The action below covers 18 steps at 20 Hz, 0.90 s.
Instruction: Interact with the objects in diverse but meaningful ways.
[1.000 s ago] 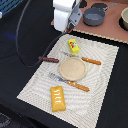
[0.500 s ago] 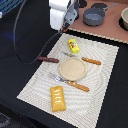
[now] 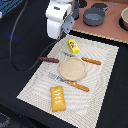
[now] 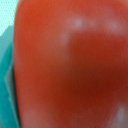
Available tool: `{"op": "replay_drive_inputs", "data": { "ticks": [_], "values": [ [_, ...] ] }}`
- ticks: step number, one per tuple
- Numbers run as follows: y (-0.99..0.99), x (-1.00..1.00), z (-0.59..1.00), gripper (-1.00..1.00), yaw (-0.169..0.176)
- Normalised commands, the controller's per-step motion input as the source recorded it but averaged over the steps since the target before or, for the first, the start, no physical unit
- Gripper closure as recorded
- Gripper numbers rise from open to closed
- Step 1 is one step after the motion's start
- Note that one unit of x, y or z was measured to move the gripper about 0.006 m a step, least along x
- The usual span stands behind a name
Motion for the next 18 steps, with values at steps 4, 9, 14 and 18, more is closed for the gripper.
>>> {"op": "replay_drive_inputs", "data": {
  "ticks": [4, 9, 14, 18],
  "values": [
    [0.00, -0.56, -0.41, 1.00, 0.043],
    [-0.04, -0.39, -0.39, 1.00, 0.043],
    [-0.11, -0.25, -0.40, 1.00, 0.037],
    [-0.09, -0.13, -0.26, 1.00, 0.024]
  ]
}}
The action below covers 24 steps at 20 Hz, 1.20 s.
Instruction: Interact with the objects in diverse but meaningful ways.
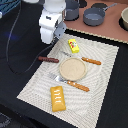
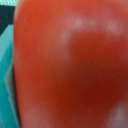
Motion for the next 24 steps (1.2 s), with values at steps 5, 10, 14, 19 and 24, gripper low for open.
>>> {"op": "replay_drive_inputs", "data": {
  "ticks": [5, 10, 14, 19, 24],
  "values": [
    [-0.06, -0.04, -0.14, 1.00, 0.009],
    [0.01, -0.01, 0.04, -1.00, 0.005],
    [0.24, 0.02, 0.78, -1.00, 0.024],
    [0.16, 0.02, 0.66, -1.00, 0.001],
    [0.11, 0.41, 0.70, -1.00, -0.035]
  ]
}}
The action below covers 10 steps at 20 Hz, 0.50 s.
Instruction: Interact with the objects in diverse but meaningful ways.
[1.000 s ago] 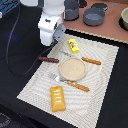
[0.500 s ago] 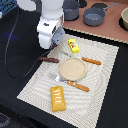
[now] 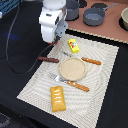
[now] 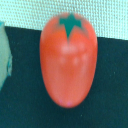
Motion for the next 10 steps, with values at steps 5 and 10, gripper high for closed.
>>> {"op": "replay_drive_inputs", "data": {
  "ticks": [5, 10],
  "values": [
    [0.01, 0.67, 0.47, -1.00, -0.063],
    [0.00, 0.77, 0.26, -1.00, -0.134]
  ]
}}
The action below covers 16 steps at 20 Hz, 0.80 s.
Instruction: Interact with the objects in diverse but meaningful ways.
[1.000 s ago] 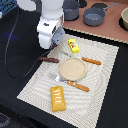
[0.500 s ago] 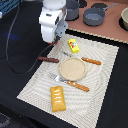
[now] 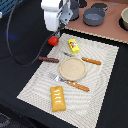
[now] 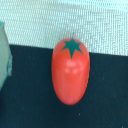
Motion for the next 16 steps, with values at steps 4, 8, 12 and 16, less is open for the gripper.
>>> {"op": "replay_drive_inputs", "data": {
  "ticks": [4, 8, 12, 16],
  "values": [
    [0.00, 0.70, 0.15, -1.00, -0.162],
    [0.05, 0.70, 0.17, -1.00, -0.137],
    [0.08, 0.67, 0.04, -1.00, -0.075],
    [0.06, 0.65, 0.00, -1.00, -0.047]
  ]
}}
